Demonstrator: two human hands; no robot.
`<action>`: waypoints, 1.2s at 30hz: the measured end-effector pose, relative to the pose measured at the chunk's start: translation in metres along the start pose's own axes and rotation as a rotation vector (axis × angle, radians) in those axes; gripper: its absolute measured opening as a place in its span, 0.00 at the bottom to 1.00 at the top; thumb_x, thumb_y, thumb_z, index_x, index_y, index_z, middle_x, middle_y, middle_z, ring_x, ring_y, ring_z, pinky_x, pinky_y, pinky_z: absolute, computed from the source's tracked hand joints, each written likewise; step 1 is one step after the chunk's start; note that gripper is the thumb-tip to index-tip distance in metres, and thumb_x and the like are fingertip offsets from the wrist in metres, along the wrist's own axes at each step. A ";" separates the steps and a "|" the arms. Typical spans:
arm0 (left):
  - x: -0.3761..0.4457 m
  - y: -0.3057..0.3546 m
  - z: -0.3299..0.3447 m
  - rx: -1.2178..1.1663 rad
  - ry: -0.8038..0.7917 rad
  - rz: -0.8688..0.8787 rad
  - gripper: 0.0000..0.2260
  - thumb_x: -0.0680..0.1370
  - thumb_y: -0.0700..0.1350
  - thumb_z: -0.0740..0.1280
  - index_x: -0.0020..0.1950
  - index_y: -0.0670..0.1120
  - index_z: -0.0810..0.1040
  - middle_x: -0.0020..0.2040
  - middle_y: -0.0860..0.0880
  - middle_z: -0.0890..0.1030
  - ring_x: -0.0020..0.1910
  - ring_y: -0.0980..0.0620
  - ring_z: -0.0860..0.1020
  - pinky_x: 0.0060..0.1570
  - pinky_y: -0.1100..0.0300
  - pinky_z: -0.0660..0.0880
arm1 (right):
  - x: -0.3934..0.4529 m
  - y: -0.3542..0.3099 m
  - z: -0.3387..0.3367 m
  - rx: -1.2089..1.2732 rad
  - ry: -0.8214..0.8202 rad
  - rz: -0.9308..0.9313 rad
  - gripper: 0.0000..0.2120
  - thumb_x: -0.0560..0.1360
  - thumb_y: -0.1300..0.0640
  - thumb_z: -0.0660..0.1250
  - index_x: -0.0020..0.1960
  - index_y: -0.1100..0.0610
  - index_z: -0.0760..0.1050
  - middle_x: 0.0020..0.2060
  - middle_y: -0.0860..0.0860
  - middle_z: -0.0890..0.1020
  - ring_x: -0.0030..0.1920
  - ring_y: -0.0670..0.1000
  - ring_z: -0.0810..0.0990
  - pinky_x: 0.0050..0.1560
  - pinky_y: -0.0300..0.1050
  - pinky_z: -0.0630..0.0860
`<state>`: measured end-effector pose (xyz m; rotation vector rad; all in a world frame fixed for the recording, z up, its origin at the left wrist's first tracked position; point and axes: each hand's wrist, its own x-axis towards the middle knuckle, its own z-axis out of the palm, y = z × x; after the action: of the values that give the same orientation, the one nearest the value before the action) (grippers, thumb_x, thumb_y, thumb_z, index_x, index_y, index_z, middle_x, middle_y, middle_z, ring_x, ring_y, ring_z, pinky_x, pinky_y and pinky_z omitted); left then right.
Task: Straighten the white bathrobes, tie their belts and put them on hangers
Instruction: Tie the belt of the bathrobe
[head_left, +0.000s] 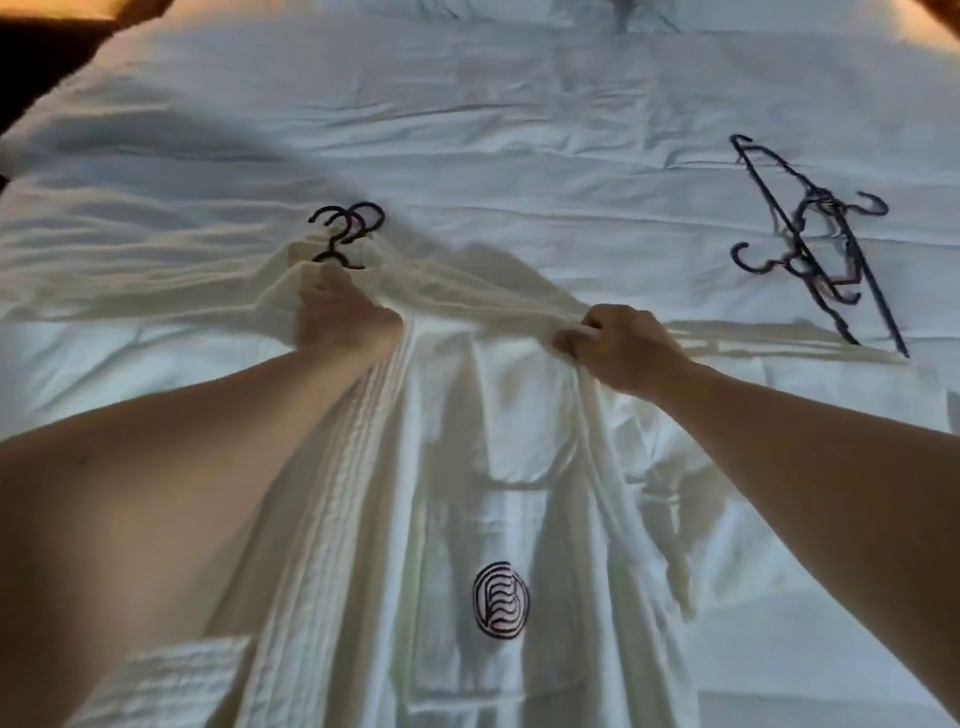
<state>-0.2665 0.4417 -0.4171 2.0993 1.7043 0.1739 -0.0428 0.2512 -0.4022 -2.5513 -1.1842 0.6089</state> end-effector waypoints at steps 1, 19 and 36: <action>-0.006 0.005 -0.001 0.007 0.089 0.032 0.25 0.75 0.46 0.64 0.72 0.45 0.64 0.70 0.40 0.67 0.67 0.37 0.70 0.65 0.45 0.67 | -0.002 0.007 -0.002 0.037 -0.026 -0.013 0.23 0.78 0.32 0.60 0.41 0.51 0.75 0.40 0.51 0.81 0.43 0.55 0.79 0.45 0.50 0.76; -0.053 0.150 0.072 0.416 -0.243 0.898 0.19 0.78 0.64 0.62 0.60 0.54 0.80 0.61 0.52 0.73 0.65 0.45 0.67 0.64 0.48 0.61 | -0.023 0.188 -0.105 -0.718 -0.151 -0.023 0.22 0.81 0.34 0.54 0.62 0.46 0.75 0.54 0.49 0.77 0.62 0.56 0.69 0.62 0.60 0.63; -0.070 0.208 0.106 0.466 -0.323 0.845 0.21 0.80 0.63 0.62 0.64 0.51 0.79 0.71 0.54 0.69 0.71 0.46 0.65 0.67 0.45 0.59 | -0.039 0.274 -0.123 -0.360 0.217 -0.065 0.12 0.81 0.45 0.65 0.52 0.54 0.72 0.50 0.53 0.75 0.51 0.57 0.76 0.55 0.54 0.67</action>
<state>-0.0579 0.3163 -0.4172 2.8786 0.6286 -0.3353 0.1744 0.0399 -0.3943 -2.7635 -1.3948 0.1035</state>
